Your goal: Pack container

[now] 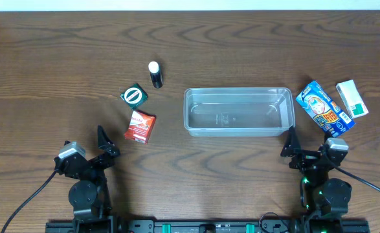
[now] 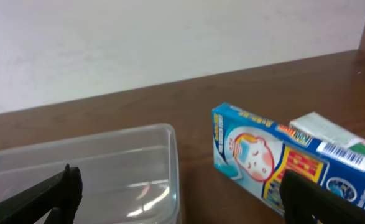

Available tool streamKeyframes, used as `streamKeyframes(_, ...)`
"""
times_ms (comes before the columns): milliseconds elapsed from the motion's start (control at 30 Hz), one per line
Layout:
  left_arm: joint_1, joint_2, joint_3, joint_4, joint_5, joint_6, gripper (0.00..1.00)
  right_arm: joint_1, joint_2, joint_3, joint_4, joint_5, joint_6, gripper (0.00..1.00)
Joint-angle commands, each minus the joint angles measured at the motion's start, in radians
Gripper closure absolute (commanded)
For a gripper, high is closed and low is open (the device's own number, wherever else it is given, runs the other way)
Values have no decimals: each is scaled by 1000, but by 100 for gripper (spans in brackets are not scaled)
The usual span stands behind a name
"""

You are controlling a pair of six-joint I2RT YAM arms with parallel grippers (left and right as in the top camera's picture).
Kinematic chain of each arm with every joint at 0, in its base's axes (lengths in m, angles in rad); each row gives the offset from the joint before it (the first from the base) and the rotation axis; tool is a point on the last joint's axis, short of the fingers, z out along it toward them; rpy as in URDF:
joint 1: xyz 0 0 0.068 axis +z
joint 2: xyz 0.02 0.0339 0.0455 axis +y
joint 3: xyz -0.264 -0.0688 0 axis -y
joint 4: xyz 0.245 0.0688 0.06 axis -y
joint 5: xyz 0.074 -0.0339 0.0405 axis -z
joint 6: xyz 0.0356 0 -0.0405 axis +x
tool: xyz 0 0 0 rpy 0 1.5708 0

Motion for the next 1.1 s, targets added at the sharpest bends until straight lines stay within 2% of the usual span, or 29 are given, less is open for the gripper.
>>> streamKeyframes(0, 2, -6, -21, -37, -1, 21, 2, -6, 0, 1, 34, -70, 12, 1)
streamKeyframes(67, 2, -6, -21, -37, -1, 21, 2, -6, 0, 23, 52, -140, 7, 1)
streamKeyframes(233, 2, -6, -21, -37, -1, 21, 2, -6, 21, 137, 55, -87, -16, 1)
streamKeyframes(433, 2, -6, -21, -37, -1, 21, 2, -25, 223, 373, -47, -60, -98, 1)
streamKeyframes(533, 2, -6, -21, -37, -1, 21, 2, -56, 409, 562, -198, -80, -152, 1)
streamKeyframes(733, 2, -6, -21, -37, -1, 21, 2, -152, 842, 1025, -597, -224, -373, 1)
streamKeyframes(933, 2, -6, -21, -37, -1, 21, 2, -253, 1209, 1464, -1043, -216, -558, 1)
streamKeyframes(1067, 2, -6, -21, -37, -1, 21, 2, -306, 1373, 1608, -1239, -125, -600, 1)
